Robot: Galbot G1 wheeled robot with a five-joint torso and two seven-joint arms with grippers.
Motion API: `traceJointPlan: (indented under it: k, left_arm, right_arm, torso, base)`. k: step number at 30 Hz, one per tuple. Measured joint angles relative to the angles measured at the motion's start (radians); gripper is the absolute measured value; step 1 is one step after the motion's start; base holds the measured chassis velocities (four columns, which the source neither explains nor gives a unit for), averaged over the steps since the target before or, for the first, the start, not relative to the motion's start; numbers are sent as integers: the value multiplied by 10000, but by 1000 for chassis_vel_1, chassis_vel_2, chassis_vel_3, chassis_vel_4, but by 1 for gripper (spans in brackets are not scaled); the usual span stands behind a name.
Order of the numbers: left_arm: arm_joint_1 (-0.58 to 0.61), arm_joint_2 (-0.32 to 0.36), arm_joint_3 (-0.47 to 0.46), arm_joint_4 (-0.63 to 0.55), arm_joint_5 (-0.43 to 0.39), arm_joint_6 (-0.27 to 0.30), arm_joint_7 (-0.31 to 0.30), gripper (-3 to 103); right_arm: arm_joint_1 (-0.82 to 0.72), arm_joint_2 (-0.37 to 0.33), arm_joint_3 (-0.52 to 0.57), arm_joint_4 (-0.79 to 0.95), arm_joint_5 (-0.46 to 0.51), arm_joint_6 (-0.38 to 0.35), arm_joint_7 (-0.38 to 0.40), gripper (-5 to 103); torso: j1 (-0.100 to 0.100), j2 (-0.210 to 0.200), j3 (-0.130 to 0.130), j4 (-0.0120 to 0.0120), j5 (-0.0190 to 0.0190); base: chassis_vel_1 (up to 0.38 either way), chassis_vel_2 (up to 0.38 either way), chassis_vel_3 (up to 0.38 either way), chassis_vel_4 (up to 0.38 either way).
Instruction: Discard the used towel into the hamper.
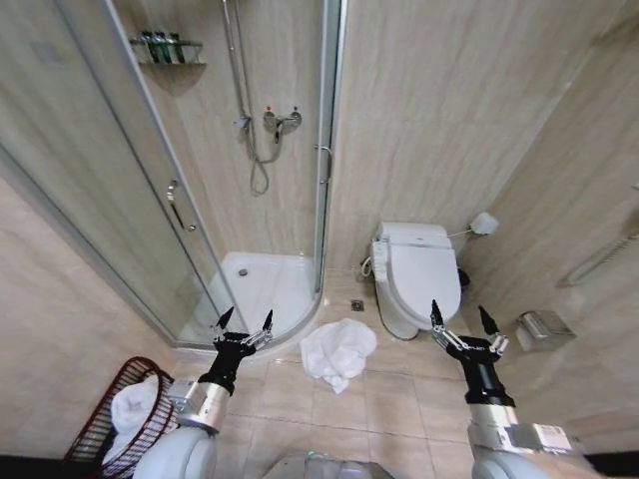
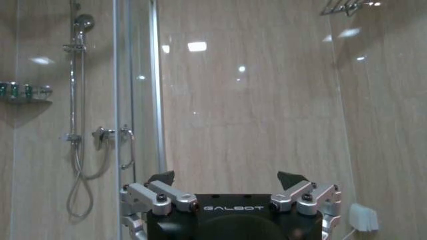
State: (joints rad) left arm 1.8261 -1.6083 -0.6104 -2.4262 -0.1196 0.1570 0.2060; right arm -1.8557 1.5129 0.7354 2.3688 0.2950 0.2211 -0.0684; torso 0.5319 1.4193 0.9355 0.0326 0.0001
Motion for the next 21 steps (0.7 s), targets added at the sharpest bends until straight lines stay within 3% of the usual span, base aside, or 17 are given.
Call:
traceJointPlan:
  k: [21]
  left_arm:
    - [0,2,-1,0,0,0,-1,100]
  right_arm:
    - [1,0,-2,0,0,0,0,100]
  torso:
    - [2,-1,0,0,2]
  base:
    - [8,-25,-8,18]
